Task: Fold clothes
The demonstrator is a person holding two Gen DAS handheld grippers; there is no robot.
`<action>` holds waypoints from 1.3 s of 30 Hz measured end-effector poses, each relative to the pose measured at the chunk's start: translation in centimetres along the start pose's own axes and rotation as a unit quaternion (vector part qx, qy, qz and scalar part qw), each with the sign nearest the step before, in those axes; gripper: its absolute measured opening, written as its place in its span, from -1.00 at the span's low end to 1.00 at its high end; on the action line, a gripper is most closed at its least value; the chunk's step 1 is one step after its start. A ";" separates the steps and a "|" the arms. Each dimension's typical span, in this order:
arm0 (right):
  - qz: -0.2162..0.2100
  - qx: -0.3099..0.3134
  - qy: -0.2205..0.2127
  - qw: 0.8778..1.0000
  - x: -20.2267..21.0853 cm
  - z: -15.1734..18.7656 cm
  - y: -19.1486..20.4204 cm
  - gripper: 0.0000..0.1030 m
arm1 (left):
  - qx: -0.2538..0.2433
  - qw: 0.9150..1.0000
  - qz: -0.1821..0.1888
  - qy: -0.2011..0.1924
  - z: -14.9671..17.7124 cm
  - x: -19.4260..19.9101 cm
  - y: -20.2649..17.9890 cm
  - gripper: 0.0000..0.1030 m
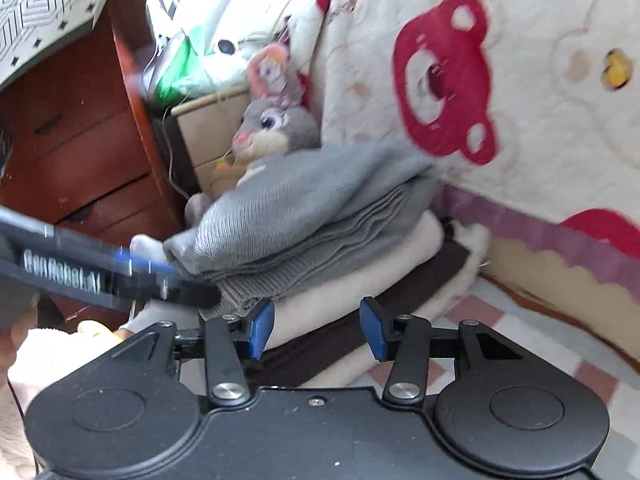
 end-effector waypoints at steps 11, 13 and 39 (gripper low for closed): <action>0.055 -0.050 0.013 0.997 9.9 0.6 0.3 0.39 | 0.008 0.998 0.049 -0.047 3.6 7.6 -5.3 0.64; 0.070 -0.050 0.013 0.996 11.6 1.4 0.4 0.49 | -0.004 0.998 0.037 -0.052 4.3 8.5 -6.6 0.76; 0.161 -0.071 0.019 0.984 15.6 5.0 0.0 0.61 | -0.005 1.000 -0.017 -0.025 7.4 8.4 -9.3 0.91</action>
Point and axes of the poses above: each gripper's, at about its wrist camera, not at the fingertips, and x roughly against the way its jaws point, y to its left, z to its underside, the point moved 2 cm from there along -x, roughly the way its jaws point, and after that the axes turned 4 degrees about y, right-handed, at the moved point
